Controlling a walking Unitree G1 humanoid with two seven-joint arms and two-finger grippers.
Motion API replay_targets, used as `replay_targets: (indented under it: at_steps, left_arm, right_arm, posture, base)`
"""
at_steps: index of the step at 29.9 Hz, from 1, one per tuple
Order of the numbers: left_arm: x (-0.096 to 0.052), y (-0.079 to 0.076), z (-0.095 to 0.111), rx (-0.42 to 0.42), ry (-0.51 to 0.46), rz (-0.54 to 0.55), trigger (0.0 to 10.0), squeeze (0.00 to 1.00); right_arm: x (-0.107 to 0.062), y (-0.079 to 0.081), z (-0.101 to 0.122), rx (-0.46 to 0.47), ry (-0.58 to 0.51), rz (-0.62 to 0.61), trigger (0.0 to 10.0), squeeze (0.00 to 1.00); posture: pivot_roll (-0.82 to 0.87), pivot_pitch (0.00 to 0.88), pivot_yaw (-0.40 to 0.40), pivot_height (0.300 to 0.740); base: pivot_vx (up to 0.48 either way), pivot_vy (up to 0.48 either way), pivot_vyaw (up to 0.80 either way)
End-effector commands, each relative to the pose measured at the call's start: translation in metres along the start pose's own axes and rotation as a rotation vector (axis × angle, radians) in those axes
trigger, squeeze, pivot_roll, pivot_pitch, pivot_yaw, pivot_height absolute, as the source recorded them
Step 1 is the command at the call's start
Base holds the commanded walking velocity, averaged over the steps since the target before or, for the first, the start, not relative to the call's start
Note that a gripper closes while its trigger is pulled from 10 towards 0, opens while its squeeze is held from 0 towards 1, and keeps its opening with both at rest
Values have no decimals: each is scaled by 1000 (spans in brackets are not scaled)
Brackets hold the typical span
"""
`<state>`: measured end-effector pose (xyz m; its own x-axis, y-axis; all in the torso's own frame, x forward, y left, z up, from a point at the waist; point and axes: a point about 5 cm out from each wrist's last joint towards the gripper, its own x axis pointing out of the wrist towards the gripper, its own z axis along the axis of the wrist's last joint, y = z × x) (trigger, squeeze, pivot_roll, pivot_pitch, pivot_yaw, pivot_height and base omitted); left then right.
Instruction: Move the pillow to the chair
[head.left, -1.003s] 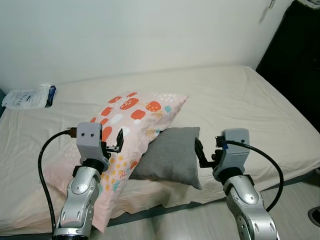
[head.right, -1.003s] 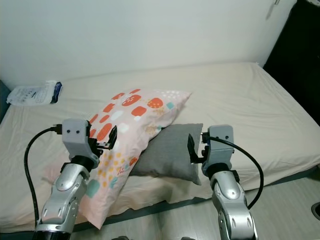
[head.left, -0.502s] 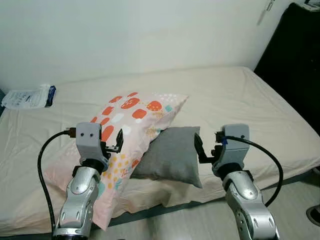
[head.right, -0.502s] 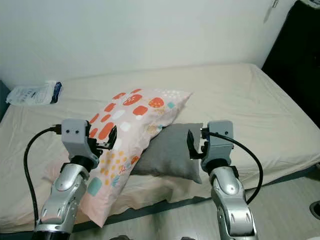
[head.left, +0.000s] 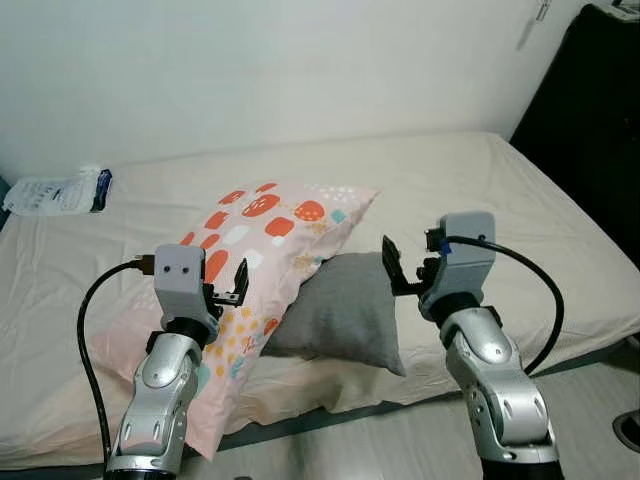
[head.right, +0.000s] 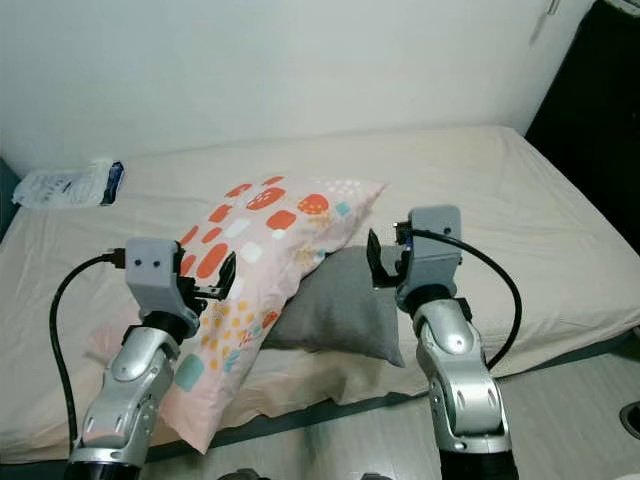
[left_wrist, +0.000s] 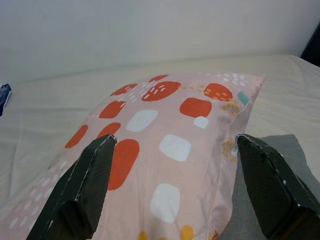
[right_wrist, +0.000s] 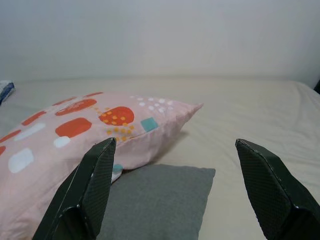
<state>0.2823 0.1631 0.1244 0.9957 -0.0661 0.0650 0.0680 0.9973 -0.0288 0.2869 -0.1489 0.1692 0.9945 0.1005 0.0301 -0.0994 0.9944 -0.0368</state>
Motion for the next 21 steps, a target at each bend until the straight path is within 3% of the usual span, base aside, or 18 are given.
replay_targets:
  at_steps: [1,5,21]
  left_arm:
    - [-2,2,-4,9,24,-5,10000,0]
    - [-2,1,-5,7,30,-9,10000,0]
    - [0,1,-5,9,33,-11,10000,0]
  right_arm:
    - [-2,-3,-8,8,30,-9,10000,0]
    - [-7,-2,-21,16,83,7,10000,0]
    - [-7,-1,-24,-1,102,7,10000,0]
  posture:
    - [-17,107,-1,686]
    - [-18,107,1,666]
    - [-17,107,3,624]
  base:
    - [0,0,0]
    - [0,0,0]
    - [0,0,0]
